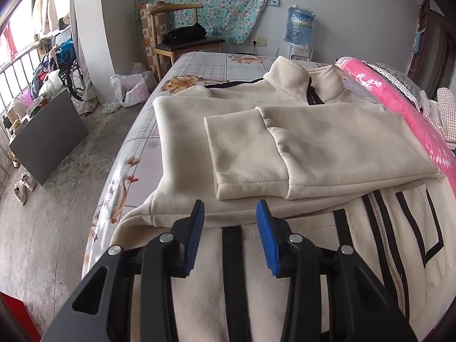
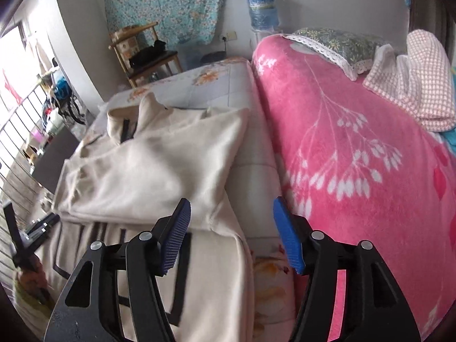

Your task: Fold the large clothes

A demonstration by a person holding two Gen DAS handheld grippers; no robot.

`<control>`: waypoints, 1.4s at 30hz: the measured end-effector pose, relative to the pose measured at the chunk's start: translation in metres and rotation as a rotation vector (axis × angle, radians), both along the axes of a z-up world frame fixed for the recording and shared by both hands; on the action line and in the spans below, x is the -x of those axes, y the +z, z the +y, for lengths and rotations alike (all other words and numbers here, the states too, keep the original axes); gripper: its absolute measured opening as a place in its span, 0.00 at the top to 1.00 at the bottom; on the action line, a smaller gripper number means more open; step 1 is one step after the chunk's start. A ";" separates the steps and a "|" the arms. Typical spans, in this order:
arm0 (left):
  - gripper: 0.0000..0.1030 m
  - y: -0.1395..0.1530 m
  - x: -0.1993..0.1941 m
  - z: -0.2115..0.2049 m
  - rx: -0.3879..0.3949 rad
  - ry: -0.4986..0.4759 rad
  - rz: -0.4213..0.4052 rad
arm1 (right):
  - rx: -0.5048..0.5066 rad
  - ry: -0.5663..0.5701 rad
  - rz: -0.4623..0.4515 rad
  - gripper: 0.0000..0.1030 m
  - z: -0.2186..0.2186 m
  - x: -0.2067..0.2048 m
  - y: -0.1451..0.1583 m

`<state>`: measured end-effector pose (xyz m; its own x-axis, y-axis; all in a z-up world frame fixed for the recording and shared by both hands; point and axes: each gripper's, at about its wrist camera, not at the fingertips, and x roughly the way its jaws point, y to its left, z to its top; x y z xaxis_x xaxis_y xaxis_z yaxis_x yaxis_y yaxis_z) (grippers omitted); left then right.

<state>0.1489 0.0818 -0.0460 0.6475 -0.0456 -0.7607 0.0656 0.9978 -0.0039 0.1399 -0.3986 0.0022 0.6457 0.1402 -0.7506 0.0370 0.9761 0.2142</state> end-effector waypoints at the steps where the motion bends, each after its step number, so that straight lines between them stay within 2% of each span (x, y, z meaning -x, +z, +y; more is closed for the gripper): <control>1: 0.64 -0.001 -0.004 0.000 0.000 0.004 0.003 | -0.022 0.005 0.006 0.44 0.001 -0.014 0.000; 4: 0.64 -0.005 -0.013 -0.001 -0.002 0.021 0.006 | -0.045 0.008 0.042 0.47 0.009 -0.063 -0.013; 8: 0.74 -0.012 -0.023 -0.001 0.011 0.025 0.021 | -0.076 -0.032 0.135 0.68 0.007 -0.119 -0.044; 9: 0.77 -0.012 -0.023 -0.002 0.014 0.021 0.019 | -0.097 -0.033 0.160 0.87 0.005 -0.129 -0.053; 10: 0.77 -0.011 -0.023 -0.003 0.008 0.018 0.012 | -0.115 -0.038 0.173 0.96 0.003 -0.134 -0.057; 14: 0.79 -0.009 -0.022 -0.005 -0.008 0.006 -0.009 | -0.223 -0.066 0.056 0.98 -0.014 -0.122 -0.047; 19: 0.79 -0.013 -0.028 -0.008 -0.024 -0.003 0.001 | -0.255 -0.100 0.092 0.98 -0.027 -0.127 -0.073; 21: 0.79 -0.013 -0.029 -0.009 -0.025 -0.003 0.001 | -0.257 -0.106 0.085 0.98 -0.029 -0.127 -0.074; 23: 0.79 -0.012 -0.029 -0.009 -0.021 -0.003 0.002 | -0.221 -0.116 0.086 0.97 -0.025 -0.124 -0.068; 24: 0.79 -0.012 -0.028 -0.009 -0.021 -0.004 0.001 | -0.182 -0.122 0.093 0.89 -0.021 -0.123 -0.062; 25: 0.79 -0.011 -0.029 -0.008 -0.016 -0.005 -0.004 | -0.131 -0.126 0.089 0.86 -0.017 -0.119 -0.055; 28: 0.79 -0.008 -0.029 -0.008 -0.015 -0.009 -0.018 | 0.044 -0.113 0.006 0.82 0.004 -0.105 -0.023; 30: 0.79 -0.009 -0.030 -0.008 -0.016 -0.003 -0.010 | 0.047 -0.039 -0.011 0.80 0.022 -0.102 -0.013; 33: 0.79 -0.013 -0.032 -0.009 -0.021 0.012 0.006 | -0.001 0.128 0.041 0.78 0.061 -0.113 -0.019; 36: 0.78 -0.014 -0.031 -0.008 -0.019 0.019 0.007 | -0.012 0.244 0.119 0.76 0.098 -0.131 -0.043; 38: 0.77 -0.014 -0.031 -0.002 0.010 0.021 0.014 | 0.013 0.225 0.179 0.76 0.105 -0.145 -0.066; 39: 0.77 -0.014 -0.031 0.001 0.028 0.023 0.016 | 0.006 0.210 0.139 0.76 0.103 -0.145 -0.064; 41: 0.77 -0.012 -0.027 0.006 0.052 0.028 0.023 | -0.002 0.174 0.178 0.75 0.101 -0.143 -0.059; 42: 0.77 -0.008 -0.023 0.010 0.058 0.035 0.020 | 0.005 0.156 0.184 0.72 0.100 -0.138 -0.053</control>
<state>0.1724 0.0917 -0.0540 0.6343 -0.0672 -0.7701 0.0300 0.9976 -0.0623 0.2775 -0.2988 -0.0510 0.4685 0.2240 -0.8546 -0.0765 0.9740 0.2134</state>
